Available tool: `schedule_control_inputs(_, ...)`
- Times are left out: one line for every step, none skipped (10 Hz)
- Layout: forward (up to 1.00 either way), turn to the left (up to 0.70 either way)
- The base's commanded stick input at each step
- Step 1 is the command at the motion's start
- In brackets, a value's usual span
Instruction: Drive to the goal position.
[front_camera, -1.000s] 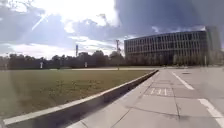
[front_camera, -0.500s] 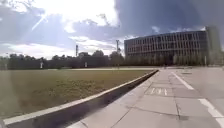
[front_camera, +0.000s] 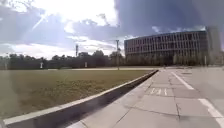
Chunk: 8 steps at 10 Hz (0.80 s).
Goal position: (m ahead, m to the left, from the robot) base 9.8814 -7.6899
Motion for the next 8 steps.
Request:
schedule_control_inputs(0.70, -0.15)
schedule_control_inputs(0.70, -0.34)
schedule_control_inputs(0.70, -0.36)
schedule_control_inputs(0.70, -0.36)
schedule_control_inputs(0.70, -0.36)
schedule_control_inputs(0.70, -0.36)
schedule_control_inputs(0.70, -0.36)
schedule_control_inputs(0.70, -0.36)
